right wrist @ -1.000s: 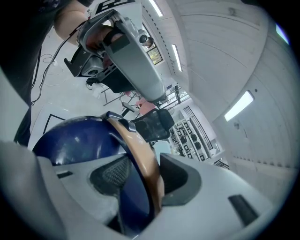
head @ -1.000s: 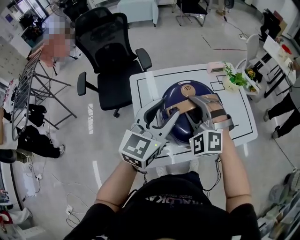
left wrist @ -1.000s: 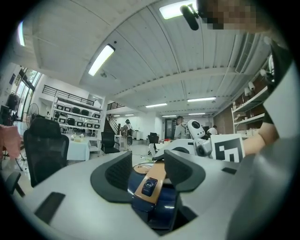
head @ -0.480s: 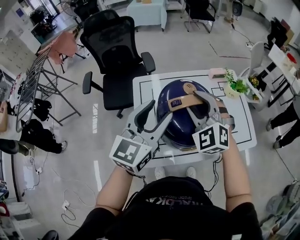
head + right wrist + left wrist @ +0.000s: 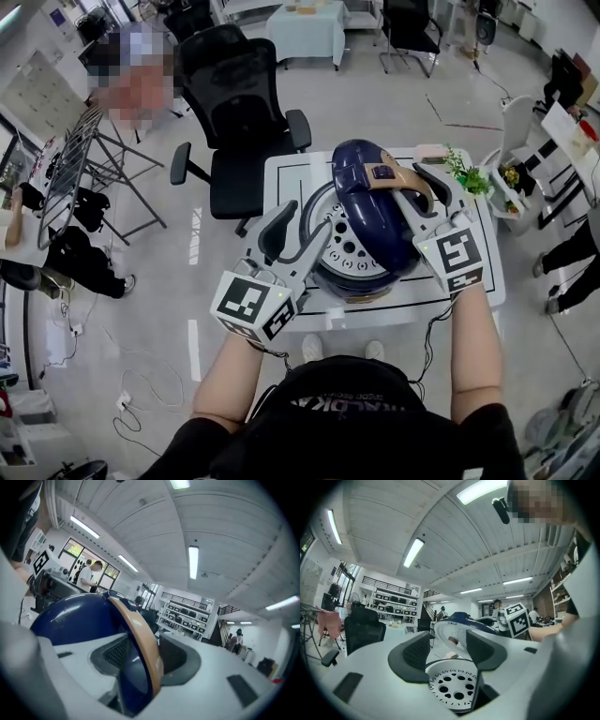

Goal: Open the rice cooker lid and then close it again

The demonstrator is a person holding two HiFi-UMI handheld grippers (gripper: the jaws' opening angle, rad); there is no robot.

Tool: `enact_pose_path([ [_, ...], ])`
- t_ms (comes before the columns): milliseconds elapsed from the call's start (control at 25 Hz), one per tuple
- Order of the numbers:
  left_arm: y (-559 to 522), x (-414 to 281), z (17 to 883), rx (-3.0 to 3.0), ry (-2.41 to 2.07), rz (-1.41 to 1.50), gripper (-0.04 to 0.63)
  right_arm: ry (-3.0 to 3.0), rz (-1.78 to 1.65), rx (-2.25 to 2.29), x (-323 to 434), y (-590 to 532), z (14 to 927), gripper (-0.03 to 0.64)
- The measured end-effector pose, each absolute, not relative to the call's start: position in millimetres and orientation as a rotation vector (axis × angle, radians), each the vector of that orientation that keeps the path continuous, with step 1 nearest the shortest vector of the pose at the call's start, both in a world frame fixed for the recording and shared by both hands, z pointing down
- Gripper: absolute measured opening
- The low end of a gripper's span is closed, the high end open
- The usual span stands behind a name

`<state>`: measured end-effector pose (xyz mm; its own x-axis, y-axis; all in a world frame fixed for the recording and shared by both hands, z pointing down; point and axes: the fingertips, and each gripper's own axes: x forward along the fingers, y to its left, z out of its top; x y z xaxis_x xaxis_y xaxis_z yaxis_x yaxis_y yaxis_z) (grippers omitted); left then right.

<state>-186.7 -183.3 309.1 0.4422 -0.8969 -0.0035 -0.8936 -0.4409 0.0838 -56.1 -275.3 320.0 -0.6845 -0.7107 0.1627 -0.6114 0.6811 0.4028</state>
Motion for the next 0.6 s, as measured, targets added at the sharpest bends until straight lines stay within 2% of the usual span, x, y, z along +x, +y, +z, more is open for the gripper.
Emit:
enact_pose_path([
  [600,-189,-92,315,2.612,-1.611,0.000,0.234,-2.873,-0.058,1.233,63,-317,309,0.166],
])
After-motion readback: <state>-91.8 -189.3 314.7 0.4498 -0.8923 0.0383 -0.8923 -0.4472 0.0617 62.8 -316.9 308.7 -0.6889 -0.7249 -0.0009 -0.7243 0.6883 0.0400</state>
